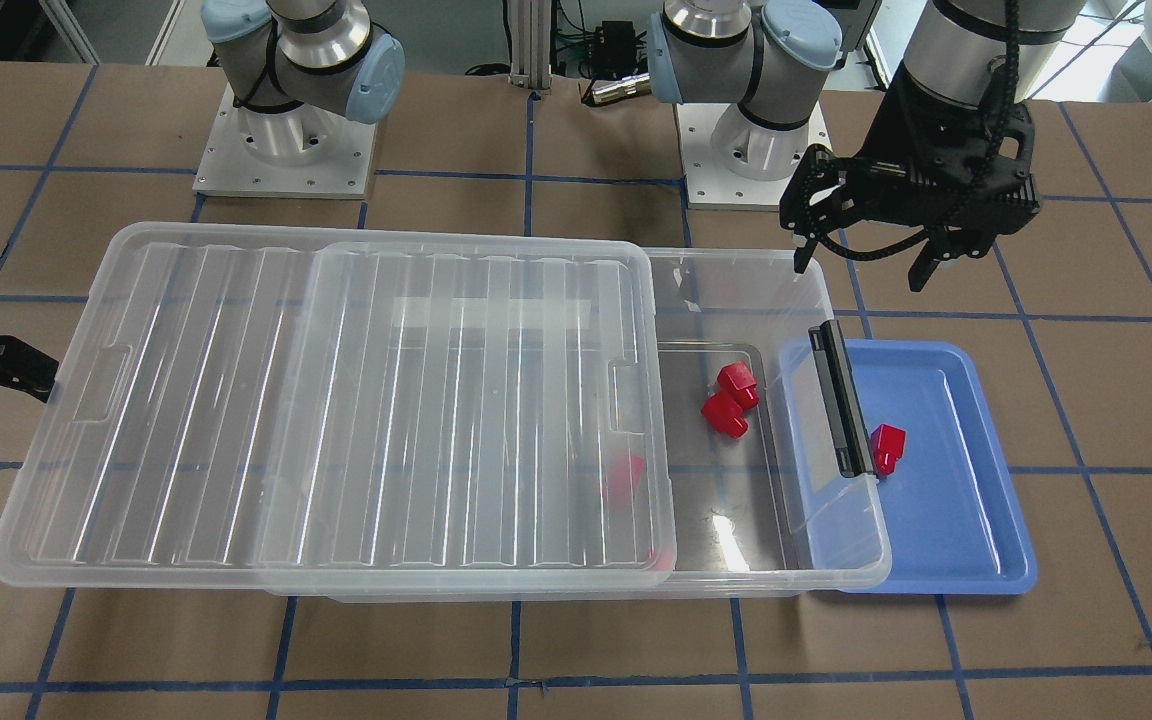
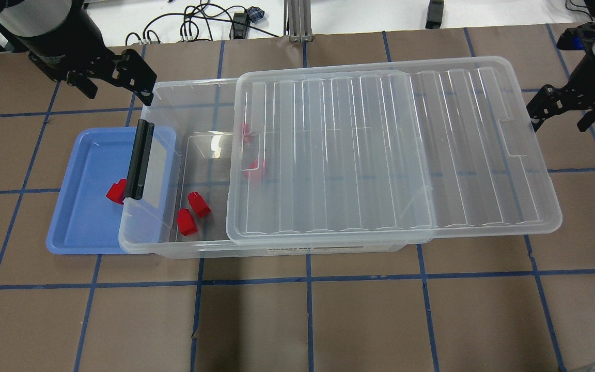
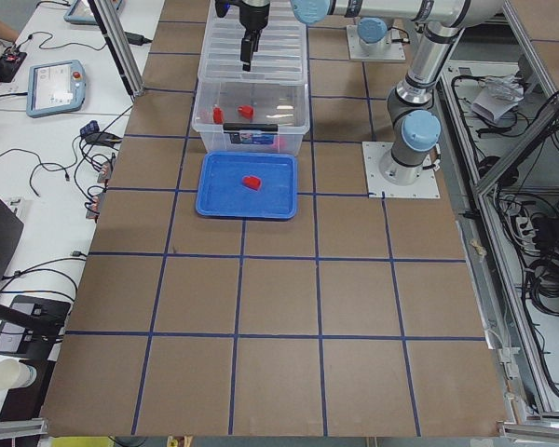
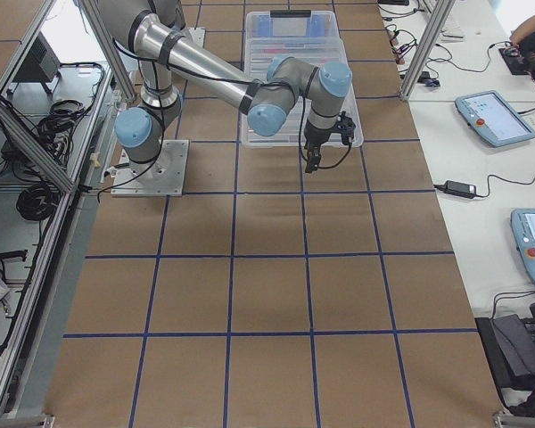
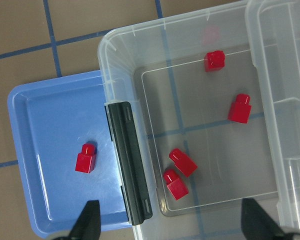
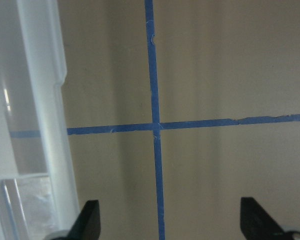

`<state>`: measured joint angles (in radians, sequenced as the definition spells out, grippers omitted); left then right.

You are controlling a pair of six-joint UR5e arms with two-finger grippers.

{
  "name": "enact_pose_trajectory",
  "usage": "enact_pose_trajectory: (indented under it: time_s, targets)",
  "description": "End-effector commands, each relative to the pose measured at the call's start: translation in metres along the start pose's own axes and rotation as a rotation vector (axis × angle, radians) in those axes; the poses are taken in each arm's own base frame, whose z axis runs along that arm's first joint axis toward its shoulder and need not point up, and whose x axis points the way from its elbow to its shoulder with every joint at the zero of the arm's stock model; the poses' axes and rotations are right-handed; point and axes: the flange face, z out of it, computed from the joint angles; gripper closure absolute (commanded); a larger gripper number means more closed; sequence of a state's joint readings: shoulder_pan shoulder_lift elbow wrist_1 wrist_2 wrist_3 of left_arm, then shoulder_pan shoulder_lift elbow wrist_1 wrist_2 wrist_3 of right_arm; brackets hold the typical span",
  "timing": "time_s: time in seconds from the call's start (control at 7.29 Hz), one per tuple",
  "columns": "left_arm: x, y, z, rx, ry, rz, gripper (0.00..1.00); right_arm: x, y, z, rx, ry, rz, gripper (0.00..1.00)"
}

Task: Place red block in blue tray from box

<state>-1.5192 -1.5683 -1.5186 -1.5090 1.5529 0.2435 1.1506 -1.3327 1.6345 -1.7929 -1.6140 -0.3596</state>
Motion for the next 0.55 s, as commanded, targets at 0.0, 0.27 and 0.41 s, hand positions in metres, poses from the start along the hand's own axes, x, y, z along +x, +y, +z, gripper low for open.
enact_pose_trajectory:
  time_s: [0.0,0.27,0.41]
  targets:
    - [0.004,0.007,0.002,-0.005,0.012,0.006,0.0,-0.01,0.0,0.001,-0.003,-0.003,0.03,0.0]
    - [0.004,0.014,-0.004,-0.011,0.008,0.003,0.0,-0.034,-0.002,0.001,-0.001,-0.001,0.06,0.0]
    - [0.004,0.014,-0.004,-0.012,0.01,0.0,0.0,-0.037,-0.002,0.0,0.0,0.002,0.056,0.0]
